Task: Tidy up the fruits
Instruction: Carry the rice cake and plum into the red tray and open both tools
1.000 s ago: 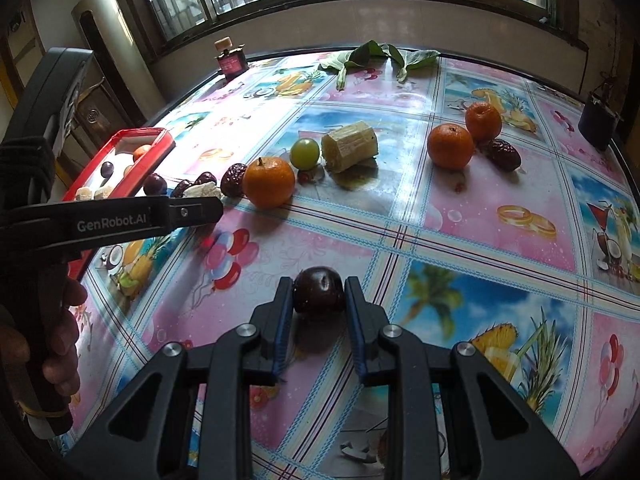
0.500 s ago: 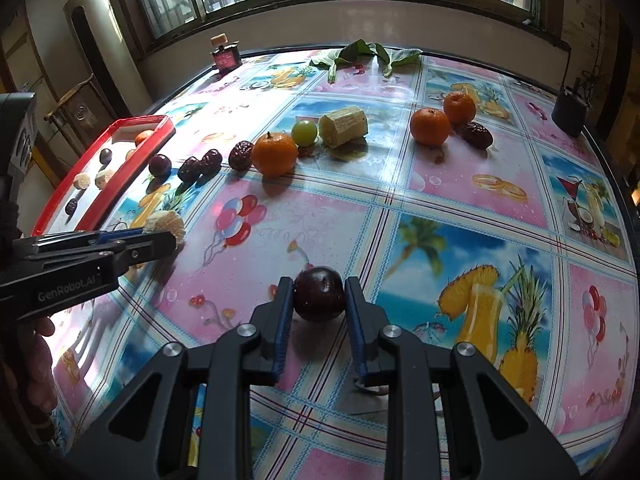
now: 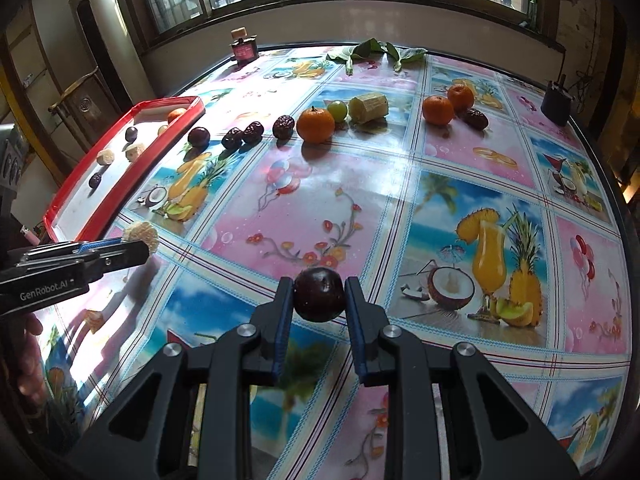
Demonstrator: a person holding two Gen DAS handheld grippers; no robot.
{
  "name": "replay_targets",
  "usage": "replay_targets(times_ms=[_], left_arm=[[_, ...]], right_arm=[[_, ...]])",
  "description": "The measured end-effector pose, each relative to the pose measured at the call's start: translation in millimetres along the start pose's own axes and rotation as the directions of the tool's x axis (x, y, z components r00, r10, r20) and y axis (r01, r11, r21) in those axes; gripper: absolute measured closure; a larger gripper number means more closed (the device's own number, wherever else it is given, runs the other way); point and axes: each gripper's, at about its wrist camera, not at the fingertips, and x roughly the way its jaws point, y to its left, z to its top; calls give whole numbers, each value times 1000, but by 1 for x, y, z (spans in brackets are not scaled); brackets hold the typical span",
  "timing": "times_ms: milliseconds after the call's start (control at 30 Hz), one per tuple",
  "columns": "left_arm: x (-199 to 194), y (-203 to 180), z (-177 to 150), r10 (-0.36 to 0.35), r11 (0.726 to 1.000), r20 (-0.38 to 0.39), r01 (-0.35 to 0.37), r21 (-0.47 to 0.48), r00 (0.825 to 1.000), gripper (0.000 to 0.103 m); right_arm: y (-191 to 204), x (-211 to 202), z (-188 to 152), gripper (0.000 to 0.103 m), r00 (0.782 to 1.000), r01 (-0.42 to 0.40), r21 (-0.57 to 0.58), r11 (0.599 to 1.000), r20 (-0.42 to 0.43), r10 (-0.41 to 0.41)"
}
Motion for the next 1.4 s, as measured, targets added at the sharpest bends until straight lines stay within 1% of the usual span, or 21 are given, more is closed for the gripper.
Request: replay_targets(times_ms=[200,433,633,700,767,867,933,1000,1067,1133,1200,1233,1333,1400], left_arm=[[-18,5,-8,3,1000,35,-3,15,999,83],[-30,11,-18,-9,1000,44,8,21,999,83],[-45,15,-18,-9,999,82,6,41,997,83],[-47,19,-15,-13,999,84,10,34,996,83],[-46,24,-14,-19,999,75,17,28,997,83],[-34,23,-15,-35,998,12,35,45,999,83],[-26,13,-17,-42,996,-14,43,75,999,83],[-19,-1,-20,-46,993,-34,49,107,998,78],[-12,-13,-21,-30,991,-47,36,126,998,60],[-6,-22,-23,-16,990,-59,25,142,998,54],[0,-27,-24,-6,987,-73,18,158,997,54],[3,-28,-23,3,986,-82,10,165,997,52],[13,-29,-23,36,987,-102,-20,158,994,51],[12,-28,-25,41,986,-90,-25,167,995,49]], right_arm=[[24,-3,-6,76,1000,-5,-25,1000,-6,5],[47,-4,-8,76,1000,-24,-31,999,-11,24],[65,-3,-2,75,999,-39,-41,998,-7,39],[72,-2,4,75,999,-46,-47,998,0,46],[78,-1,9,75,999,-45,-59,997,7,46],[79,4,11,75,999,-36,-44,998,-2,36],[76,7,8,75,999,-33,-35,999,-15,32],[72,10,3,75,1000,-15,-37,999,-27,14],[65,11,-1,75,999,-4,-24,1000,-38,3],[56,11,-6,75,999,9,-11,1000,-47,-9],[48,11,-10,75,998,11,2,1000,-61,-11],[45,11,-12,75,998,14,5,1000,-65,-13],[39,9,-17,75,998,11,11,1000,-70,-10],[37,9,-18,75,998,5,15,1000,-70,-4]])
